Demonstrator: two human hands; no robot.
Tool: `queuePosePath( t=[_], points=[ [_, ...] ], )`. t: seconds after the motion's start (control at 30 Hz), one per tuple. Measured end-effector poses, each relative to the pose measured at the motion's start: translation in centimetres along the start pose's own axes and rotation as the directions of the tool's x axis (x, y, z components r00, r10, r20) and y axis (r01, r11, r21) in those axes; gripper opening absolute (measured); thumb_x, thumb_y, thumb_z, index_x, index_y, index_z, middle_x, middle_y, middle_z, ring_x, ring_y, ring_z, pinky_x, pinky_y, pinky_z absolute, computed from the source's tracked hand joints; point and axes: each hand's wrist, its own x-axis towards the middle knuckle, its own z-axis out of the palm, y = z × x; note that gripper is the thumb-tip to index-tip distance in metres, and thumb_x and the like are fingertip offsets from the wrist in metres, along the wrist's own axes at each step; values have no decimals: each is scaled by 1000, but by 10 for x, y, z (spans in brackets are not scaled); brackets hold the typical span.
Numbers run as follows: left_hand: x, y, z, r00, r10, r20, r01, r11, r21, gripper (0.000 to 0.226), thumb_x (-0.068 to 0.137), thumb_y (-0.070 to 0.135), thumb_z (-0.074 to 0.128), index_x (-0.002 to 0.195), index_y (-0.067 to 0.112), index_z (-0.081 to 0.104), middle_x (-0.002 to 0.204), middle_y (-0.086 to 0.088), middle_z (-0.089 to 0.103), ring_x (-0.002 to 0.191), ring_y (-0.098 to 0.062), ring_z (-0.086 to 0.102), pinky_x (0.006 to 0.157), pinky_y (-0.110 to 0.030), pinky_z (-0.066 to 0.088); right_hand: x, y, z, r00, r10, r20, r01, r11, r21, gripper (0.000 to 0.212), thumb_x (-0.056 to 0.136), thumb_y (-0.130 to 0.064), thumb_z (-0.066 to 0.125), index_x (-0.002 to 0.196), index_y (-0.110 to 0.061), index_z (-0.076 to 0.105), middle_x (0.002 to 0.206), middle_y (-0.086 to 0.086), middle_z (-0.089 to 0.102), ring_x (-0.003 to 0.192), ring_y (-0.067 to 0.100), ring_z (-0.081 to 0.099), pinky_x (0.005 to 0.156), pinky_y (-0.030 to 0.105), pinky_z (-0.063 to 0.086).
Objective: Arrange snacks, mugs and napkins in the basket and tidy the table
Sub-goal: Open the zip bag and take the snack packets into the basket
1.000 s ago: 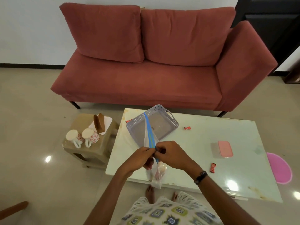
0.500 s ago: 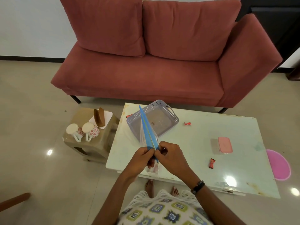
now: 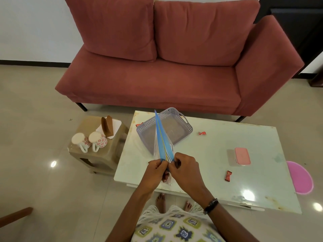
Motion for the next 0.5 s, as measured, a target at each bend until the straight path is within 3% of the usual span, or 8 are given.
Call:
queuePosePath(
  t=[0.37, 0.5],
  points=[
    [0, 11, 4, 987, 152, -59, -142, 979, 145, 40, 92, 5, 40, 53, 12, 39, 40, 7, 40, 33, -5, 38, 40, -15, 33, -6, -5, -1, 996, -28, -83, 22, 997, -73, 19, 89, -12, 47, 70, -6, 44, 64, 2, 46, 50, 15, 33, 47, 23, 29],
    [-2, 9, -4, 982, 187, 21, -188, 974, 128, 33, 95, 6, 38, 63, 8, 43, 49, 5, 41, 41, -8, 38, 45, -20, 34, 0, -2, -11, 1000, -20, 2, 20, 999, 48, 21, 83, -14, 56, 68, -4, 47, 62, 10, 56, 56, 24, 49, 52, 25, 40]
  ],
)
